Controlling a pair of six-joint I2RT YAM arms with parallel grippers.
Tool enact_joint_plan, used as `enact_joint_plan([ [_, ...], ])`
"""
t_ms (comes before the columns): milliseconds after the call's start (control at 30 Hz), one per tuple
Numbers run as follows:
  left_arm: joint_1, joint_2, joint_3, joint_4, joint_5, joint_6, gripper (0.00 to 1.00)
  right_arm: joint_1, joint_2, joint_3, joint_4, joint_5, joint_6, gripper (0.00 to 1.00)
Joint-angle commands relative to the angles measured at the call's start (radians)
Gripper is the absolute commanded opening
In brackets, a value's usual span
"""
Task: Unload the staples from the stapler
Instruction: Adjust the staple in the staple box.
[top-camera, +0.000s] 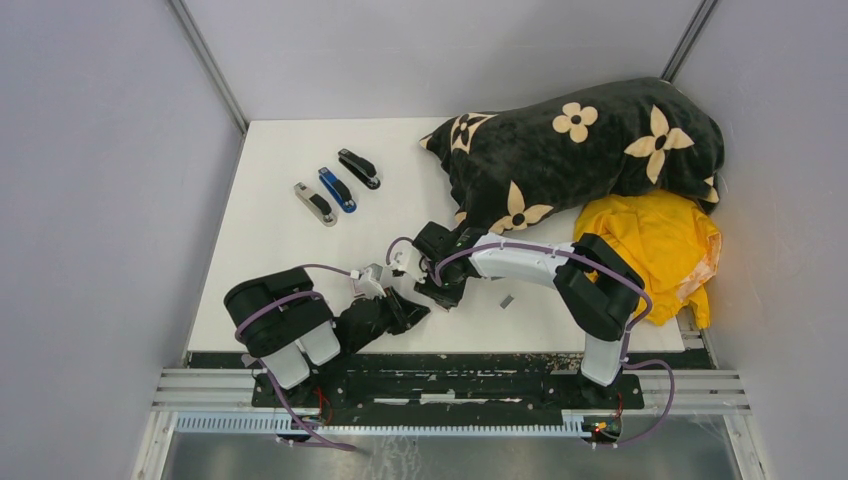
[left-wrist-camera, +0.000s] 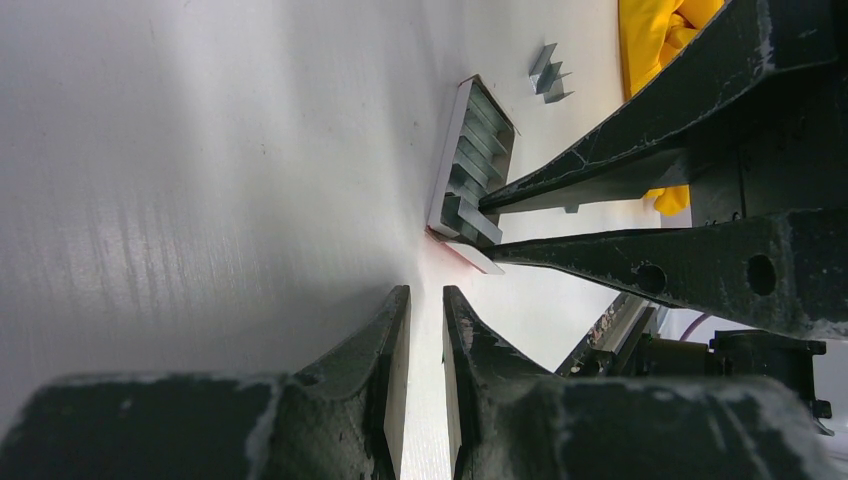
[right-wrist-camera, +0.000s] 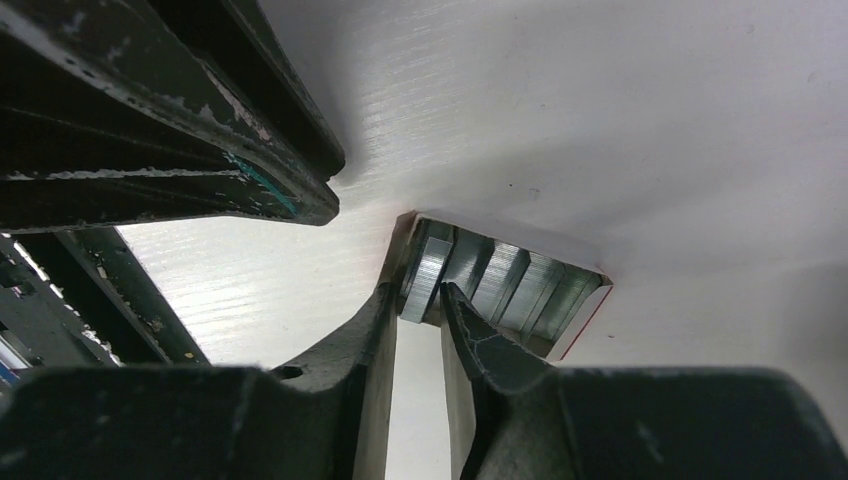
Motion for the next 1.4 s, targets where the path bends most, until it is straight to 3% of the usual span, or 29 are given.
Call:
enact_joint_plan([
  [0,-0.006,-0.004,-0.012,0.003,-0.015,-0.027,0.26,0.008,0.004,0.042,-0.002,0.019,-0.005,0.26],
  [500,-0.006,-0.007,-0.008,-0.002,-0.012,-0.023,0.26,0.008,-0.04,0.046,-0.001,0.044,-0.001,0.16],
  [1367,-0.006,-0.022,-0.023,0.025,-0.015,-0.016,0.26,0.011,-0.101,0.044,0.013,0.088,-0.02,0.15],
])
